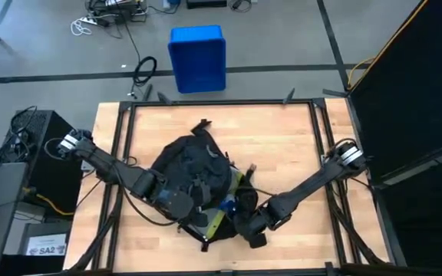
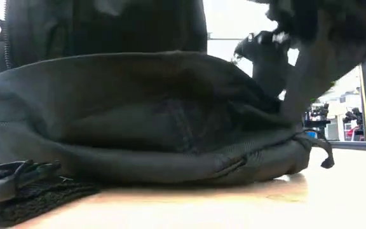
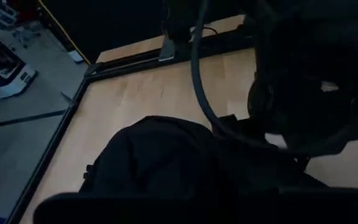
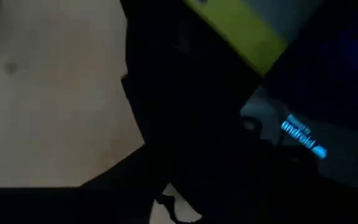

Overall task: Unpack backpack
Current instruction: Close the backpack

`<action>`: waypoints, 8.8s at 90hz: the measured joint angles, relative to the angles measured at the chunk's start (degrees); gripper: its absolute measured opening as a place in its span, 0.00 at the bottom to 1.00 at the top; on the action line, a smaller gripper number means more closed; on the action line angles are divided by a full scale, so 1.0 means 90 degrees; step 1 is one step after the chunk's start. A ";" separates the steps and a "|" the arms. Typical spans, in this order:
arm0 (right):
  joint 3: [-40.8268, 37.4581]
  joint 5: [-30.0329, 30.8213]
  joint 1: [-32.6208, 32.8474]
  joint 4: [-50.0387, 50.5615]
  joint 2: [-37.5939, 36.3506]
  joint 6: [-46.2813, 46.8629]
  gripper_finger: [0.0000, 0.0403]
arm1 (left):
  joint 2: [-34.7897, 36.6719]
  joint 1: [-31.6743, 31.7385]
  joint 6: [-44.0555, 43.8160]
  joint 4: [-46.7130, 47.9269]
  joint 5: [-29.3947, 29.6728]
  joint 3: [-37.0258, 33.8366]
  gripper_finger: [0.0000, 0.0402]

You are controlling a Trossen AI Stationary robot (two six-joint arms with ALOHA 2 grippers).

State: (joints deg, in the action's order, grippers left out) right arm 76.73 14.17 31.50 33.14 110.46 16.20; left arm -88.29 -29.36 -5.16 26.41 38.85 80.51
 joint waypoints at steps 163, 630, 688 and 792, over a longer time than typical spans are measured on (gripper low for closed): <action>0.0894 0.1124 0.0877 0.2549 -0.0097 0.1709 0.00 | 0.0001 -0.0076 0.0532 0.0932 0.0031 0.0058 0.34; 0.0510 0.0062 -0.0309 -0.4292 0.0524 -0.1264 0.41 | -0.0755 -0.1265 -0.2454 -0.0718 -0.1651 -0.1304 0.00; 0.0510 -0.0102 -0.0417 -0.4225 0.0533 -0.1419 0.33 | -0.0755 -0.1217 -0.1816 -0.1067 -0.1508 -0.1256 0.00; 0.0508 -0.0077 -0.0405 -0.4093 0.0539 -0.1595 0.00 | -0.1172 -0.1673 -0.2134 0.0591 -0.0737 -0.1142 0.46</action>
State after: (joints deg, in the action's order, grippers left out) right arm 81.30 13.47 27.86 -3.70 115.31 1.85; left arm -98.83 -44.42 -24.36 31.73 32.21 70.23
